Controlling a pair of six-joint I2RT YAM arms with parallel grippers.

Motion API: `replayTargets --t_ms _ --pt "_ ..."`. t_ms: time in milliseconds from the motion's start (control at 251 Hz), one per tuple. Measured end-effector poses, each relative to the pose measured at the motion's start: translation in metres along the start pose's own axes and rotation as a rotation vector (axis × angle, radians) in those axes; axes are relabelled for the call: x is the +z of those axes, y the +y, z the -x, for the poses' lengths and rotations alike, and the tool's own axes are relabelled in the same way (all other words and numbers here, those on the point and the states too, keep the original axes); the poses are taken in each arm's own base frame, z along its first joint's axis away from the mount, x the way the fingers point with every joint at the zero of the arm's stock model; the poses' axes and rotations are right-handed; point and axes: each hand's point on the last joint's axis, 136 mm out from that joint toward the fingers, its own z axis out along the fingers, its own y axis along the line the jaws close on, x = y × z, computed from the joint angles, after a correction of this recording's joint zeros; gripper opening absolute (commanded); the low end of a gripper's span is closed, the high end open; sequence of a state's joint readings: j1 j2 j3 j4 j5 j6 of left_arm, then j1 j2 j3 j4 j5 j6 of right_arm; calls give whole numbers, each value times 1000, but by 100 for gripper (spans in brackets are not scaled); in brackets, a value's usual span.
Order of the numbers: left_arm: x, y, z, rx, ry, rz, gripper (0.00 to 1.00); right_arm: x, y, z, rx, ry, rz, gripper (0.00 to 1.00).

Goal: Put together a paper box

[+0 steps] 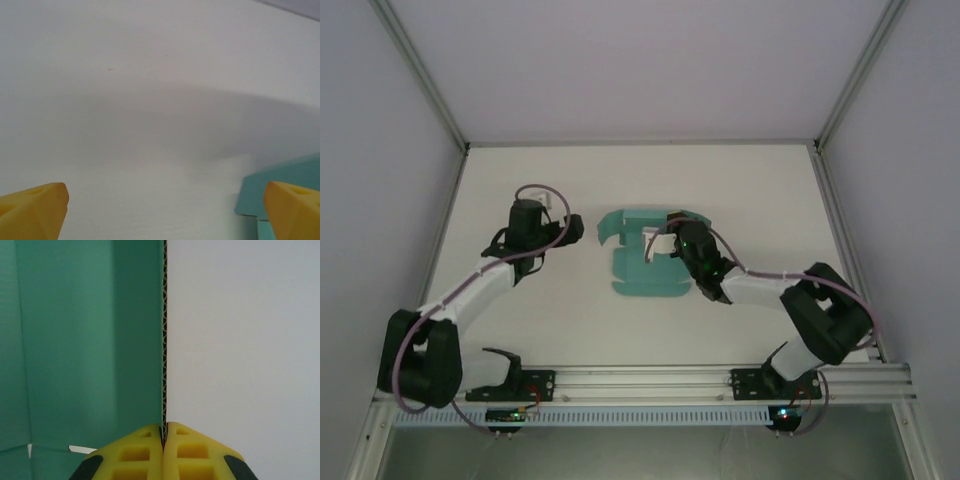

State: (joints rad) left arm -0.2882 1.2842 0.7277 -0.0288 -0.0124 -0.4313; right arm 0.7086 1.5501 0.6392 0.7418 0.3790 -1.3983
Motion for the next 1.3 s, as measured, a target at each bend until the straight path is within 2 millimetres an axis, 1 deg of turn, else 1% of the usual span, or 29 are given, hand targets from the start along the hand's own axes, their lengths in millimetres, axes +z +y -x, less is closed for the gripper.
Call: replayTargets --t_ms 72,216,331,431,507,599,690,810,922,1010,1165,1297 --pt "17 8 -9 -5 45 32 100 7 5 3 -57 11 -26 0" --pt "45 14 -26 -2 114 51 100 16 16 6 -139 19 -64 0" --pt "63 11 -31 7 144 31 100 20 21 6 -165 24 -89 0" --pt "74 3 -31 21 150 -9 100 22 22 7 -174 23 -106 0" --pt "78 -4 -31 32 151 -49 98 23 26 7 -177 23 -111 0" --pt "82 -16 -33 59 149 -106 91 25 29 7 -174 24 -115 0" --pt "87 -32 -35 105 147 -174 77 27 34 5 -173 33 -115 0" --pt "94 -57 -43 157 162 -258 67 28 36 2 -165 50 -124 0" --pt "94 -78 -51 199 164 -327 66 28 36 1 -154 58 -129 0" --pt "95 -89 -55 211 163 -364 65 29 36 1 -144 60 -128 0" --pt "95 -95 -52 216 143 -388 66 29 36 -3 -124 74 -128 0" --pt "93 -104 -53 229 134 -411 67 29 37 -6 -95 88 -123 0"
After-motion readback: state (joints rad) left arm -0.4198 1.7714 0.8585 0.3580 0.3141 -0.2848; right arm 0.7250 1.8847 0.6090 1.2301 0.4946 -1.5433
